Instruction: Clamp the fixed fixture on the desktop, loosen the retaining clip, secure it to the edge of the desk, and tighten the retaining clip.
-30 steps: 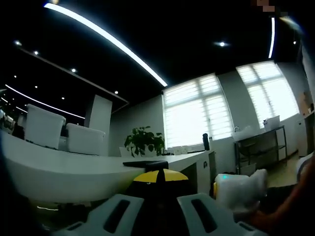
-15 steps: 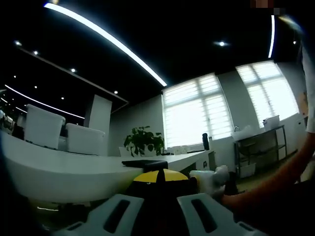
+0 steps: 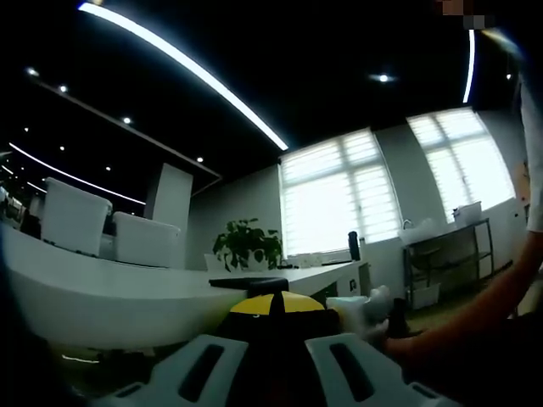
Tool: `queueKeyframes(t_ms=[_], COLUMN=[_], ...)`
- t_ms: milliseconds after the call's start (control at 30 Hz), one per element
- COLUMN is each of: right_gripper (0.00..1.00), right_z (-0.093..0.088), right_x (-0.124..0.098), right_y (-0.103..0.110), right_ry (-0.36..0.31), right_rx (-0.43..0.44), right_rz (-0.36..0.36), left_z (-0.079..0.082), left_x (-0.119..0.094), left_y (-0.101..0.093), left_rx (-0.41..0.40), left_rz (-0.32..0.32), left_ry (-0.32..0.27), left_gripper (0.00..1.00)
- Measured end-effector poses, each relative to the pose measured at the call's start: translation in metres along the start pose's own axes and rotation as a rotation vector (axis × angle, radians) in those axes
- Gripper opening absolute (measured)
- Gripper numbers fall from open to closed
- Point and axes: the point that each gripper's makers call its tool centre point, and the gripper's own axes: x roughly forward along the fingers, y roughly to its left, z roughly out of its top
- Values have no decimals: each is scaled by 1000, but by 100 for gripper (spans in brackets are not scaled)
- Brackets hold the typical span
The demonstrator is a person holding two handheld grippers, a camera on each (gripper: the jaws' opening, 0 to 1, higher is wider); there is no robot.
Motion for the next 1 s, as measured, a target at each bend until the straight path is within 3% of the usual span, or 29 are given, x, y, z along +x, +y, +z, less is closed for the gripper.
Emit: queueKeyframes(t_ms=[100,233,300,367,400,500,567,667,1000], right_gripper=[45,38,36,36,36,36,36,36,31], right_z=[-11,-31,-27,-18,-11,3,9,18,16], right_x=[-22,-54,-67,-64,-64,-55,-50,-53,-48], right_y=[9,12,19,22,21,22,24,21,16], right_ry=[-9,107,89,37,16,-1,14,-16,-2], right_rx=[-16,-122,-41,54,58,44,-17,21,-9], right_rz=[-128,-404,-502,-542,-577,-614,-623,-641,-665], left_z=[0,0,0,0,0,0,-1,-1,0], left_x=[0,0,0,0,0,-1,-1,0,1], left_y=[0,0,0,0,0,0,1,1,1], left_rx=[-1,-2,0,0,3,6,-9,-8,-4], left_rz=[0,1,3,3,4,15,20,18,17], left_ry=[0,0,1,2,3,5,3,4,2], left_gripper=[3,3,3,3,3,3,3,3,3])
